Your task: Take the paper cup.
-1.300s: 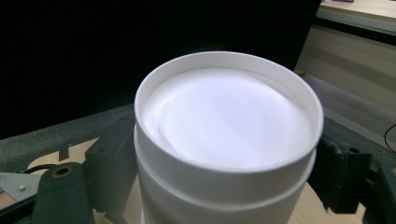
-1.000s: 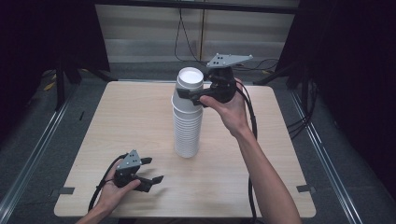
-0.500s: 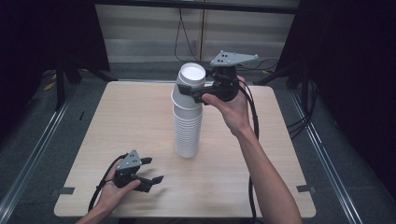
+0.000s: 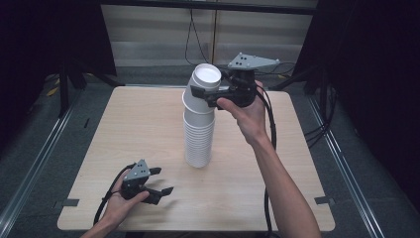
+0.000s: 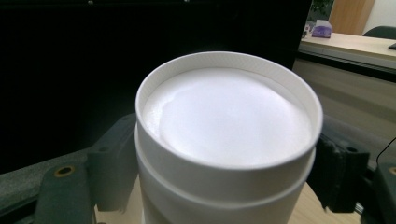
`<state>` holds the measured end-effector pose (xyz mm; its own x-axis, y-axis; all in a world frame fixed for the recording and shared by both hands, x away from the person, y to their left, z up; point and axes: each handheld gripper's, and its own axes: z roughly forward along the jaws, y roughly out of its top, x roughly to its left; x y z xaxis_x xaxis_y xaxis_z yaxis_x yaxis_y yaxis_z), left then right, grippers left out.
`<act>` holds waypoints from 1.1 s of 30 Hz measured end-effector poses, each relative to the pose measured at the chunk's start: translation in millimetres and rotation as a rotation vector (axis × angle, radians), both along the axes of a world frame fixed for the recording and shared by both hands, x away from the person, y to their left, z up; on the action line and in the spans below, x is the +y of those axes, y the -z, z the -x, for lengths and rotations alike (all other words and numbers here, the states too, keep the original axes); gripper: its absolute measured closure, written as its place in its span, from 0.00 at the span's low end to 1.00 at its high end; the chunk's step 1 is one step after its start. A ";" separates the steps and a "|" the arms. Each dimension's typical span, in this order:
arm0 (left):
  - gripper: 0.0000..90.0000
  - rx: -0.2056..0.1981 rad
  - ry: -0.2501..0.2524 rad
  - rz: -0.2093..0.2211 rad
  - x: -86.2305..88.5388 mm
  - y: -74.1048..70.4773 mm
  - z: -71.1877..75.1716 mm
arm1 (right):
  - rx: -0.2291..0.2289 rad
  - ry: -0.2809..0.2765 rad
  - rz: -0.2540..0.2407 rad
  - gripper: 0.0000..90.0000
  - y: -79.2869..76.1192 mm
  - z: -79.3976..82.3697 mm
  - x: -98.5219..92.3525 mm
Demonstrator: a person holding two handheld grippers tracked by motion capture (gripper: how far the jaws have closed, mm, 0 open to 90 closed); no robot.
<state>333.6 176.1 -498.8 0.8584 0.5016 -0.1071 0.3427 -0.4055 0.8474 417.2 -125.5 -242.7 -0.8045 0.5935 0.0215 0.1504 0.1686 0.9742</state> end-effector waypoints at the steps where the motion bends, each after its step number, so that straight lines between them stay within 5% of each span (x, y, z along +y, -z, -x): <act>1: 0.18 0.003 -0.001 0.005 -0.7 0.2 0.5 | -0.004 -0.002 -0.007 0.24 -0.1 0.3 -0.6; 18: 0.18 0.003 -0.002 0.000 -0.5 0.3 -0.3 | -0.036 -0.025 -0.113 0.24 -6.5 6.0 -8.8; 33: 0.18 0.003 -0.002 -0.003 -0.8 0.6 -0.6 | -0.069 0.012 -0.138 0.24 -13.9 14.3 -23.3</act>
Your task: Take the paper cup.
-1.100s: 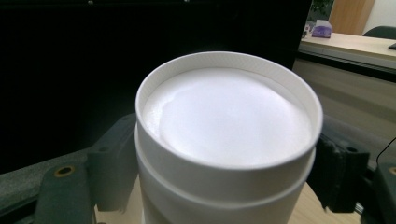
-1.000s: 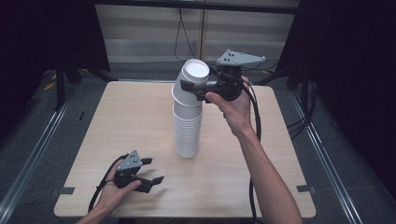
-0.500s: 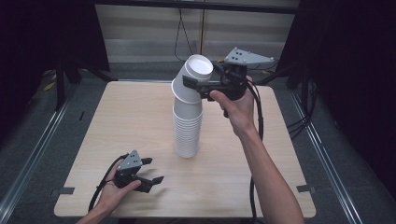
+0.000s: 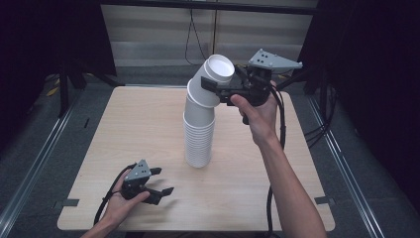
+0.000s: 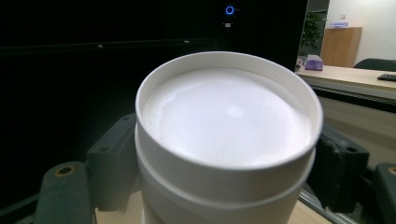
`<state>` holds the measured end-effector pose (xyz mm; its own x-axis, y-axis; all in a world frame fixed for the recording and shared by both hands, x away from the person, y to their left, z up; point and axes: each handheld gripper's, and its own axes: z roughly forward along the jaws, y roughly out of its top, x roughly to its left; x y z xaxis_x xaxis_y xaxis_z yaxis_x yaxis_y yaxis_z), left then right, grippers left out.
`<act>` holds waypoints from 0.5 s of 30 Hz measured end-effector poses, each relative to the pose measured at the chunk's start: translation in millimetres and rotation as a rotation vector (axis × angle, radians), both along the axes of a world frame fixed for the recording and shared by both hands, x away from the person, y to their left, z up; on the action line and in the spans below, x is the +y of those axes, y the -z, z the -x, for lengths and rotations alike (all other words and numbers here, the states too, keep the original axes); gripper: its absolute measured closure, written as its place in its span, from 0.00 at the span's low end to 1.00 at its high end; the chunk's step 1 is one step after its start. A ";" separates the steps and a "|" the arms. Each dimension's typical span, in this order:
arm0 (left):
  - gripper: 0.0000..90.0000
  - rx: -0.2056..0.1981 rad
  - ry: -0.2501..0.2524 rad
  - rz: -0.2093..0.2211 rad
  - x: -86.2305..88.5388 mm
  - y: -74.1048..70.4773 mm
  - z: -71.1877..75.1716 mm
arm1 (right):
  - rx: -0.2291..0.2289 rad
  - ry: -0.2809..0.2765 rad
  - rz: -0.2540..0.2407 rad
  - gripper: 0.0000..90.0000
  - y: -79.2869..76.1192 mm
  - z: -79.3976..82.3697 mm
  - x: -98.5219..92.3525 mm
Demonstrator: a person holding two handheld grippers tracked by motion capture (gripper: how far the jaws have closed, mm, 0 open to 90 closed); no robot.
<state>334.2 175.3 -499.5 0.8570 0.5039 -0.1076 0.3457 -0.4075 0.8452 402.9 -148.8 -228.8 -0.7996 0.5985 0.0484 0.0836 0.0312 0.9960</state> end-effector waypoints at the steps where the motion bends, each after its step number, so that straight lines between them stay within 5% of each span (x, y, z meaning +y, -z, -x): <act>1: 0.18 0.000 0.000 0.000 0.0 0.0 0.0 | 0.000 0.000 0.000 0.24 0.0 0.0 0.0; 10: 0.18 -0.003 -0.002 0.005 1.1 -0.7 -0.4 | -0.007 0.032 -0.008 0.24 -2.4 6.1 -15.9; 15: 0.18 0.047 -0.010 0.041 2.6 0.1 -4.0 | 0.005 0.067 0.004 0.24 -3.0 9.2 -25.1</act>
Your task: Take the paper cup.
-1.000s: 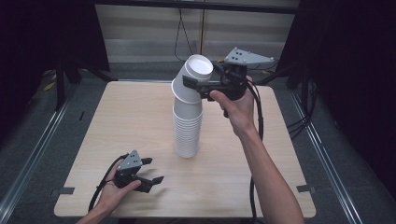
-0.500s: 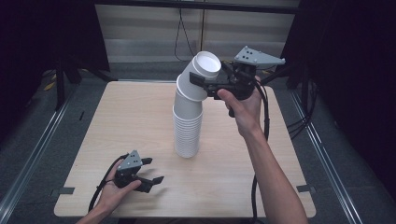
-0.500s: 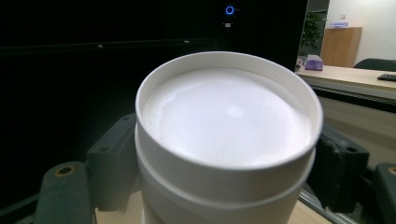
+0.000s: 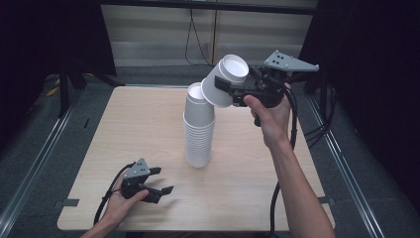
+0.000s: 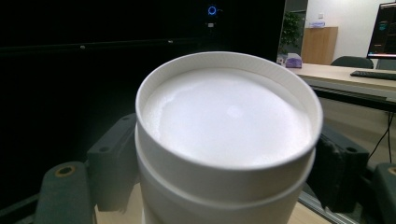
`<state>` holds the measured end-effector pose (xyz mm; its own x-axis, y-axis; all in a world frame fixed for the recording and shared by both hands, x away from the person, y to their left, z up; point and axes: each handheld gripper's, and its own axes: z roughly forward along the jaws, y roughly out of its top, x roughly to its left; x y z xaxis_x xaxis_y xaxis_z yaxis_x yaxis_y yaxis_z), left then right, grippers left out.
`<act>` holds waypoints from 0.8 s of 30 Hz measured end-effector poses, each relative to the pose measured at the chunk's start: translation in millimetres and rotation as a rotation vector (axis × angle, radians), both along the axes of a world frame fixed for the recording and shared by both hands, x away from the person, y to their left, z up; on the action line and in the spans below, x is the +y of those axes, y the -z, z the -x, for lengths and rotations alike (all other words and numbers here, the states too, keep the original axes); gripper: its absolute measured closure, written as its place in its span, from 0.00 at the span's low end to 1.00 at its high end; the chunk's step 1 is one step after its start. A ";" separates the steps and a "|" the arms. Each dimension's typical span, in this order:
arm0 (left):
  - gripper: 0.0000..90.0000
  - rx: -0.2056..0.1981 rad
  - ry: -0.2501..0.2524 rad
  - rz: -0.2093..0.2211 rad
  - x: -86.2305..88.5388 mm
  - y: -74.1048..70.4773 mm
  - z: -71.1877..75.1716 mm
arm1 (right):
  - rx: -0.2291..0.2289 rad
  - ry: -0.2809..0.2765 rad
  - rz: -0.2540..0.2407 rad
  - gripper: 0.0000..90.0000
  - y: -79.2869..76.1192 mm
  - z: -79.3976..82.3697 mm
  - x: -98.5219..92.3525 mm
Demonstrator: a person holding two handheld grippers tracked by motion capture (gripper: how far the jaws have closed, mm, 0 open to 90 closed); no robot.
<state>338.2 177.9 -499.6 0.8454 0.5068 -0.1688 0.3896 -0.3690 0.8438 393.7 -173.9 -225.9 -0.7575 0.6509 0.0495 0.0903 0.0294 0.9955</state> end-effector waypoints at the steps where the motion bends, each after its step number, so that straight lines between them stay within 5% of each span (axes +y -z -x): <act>1: 0.18 -0.005 -0.003 0.001 0.4 -0.2 -0.5 | -0.002 0.008 0.004 0.24 0.0 0.7 -2.1; 20: 0.18 -0.026 0.005 -0.001 -2.5 -0.4 2.2 | 0.036 0.079 0.044 0.24 9.8 15.0 -29.4; 24: 0.18 0.004 0.041 0.016 -1.5 -1.3 1.7 | 0.049 0.087 0.052 0.24 17.8 16.8 -34.5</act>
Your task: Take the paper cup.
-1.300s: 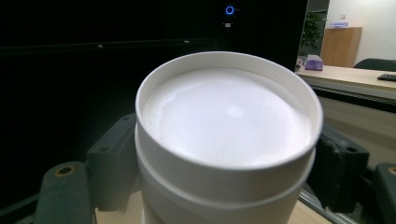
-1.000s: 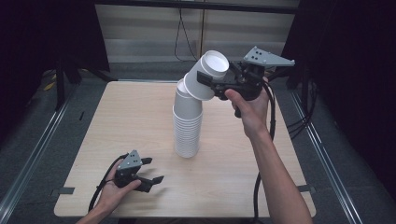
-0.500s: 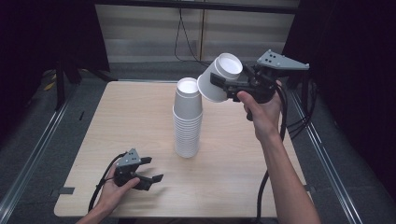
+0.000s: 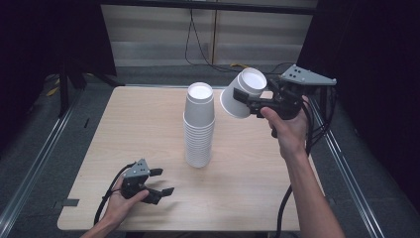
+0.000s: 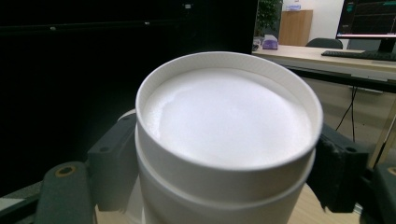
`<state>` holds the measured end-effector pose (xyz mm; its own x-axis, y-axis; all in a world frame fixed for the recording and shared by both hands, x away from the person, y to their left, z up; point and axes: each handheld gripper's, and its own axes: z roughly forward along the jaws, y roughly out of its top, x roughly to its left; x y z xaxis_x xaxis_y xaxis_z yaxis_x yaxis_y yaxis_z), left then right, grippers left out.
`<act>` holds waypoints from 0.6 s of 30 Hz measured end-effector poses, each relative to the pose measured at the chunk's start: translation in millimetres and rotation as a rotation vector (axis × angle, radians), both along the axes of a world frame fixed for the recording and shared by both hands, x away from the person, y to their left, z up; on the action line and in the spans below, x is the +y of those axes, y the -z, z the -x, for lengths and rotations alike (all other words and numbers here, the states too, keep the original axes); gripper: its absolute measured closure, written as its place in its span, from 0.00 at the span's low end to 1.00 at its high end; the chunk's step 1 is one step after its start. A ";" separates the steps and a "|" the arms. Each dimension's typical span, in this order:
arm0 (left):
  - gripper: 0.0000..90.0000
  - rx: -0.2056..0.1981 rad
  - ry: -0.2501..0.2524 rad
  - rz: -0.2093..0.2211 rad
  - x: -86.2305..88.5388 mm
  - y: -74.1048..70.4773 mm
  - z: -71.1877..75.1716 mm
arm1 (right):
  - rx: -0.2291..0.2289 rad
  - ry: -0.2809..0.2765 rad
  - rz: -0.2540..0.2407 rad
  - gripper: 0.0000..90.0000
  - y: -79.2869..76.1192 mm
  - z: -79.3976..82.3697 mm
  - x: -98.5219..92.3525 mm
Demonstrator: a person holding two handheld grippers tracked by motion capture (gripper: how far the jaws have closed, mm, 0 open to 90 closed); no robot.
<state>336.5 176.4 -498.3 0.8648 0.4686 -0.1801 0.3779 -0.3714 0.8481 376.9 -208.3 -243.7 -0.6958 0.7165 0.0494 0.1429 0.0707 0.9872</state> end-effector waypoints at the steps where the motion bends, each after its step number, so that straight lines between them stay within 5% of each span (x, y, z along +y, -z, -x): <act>1: 0.18 -0.009 -0.008 -0.003 -0.5 0.0 0.3 | 0.005 -0.001 0.000 0.24 3.4 0.4 -1.7; 10: 0.18 -0.001 -0.024 0.002 -3.5 2.5 -3.5 | 0.039 0.003 0.017 0.24 28.2 5.2 -7.7; 18: 0.18 -0.033 -0.022 0.007 -3.6 -5.7 -4.8 | 0.077 -0.013 0.021 0.24 50.1 9.4 -9.1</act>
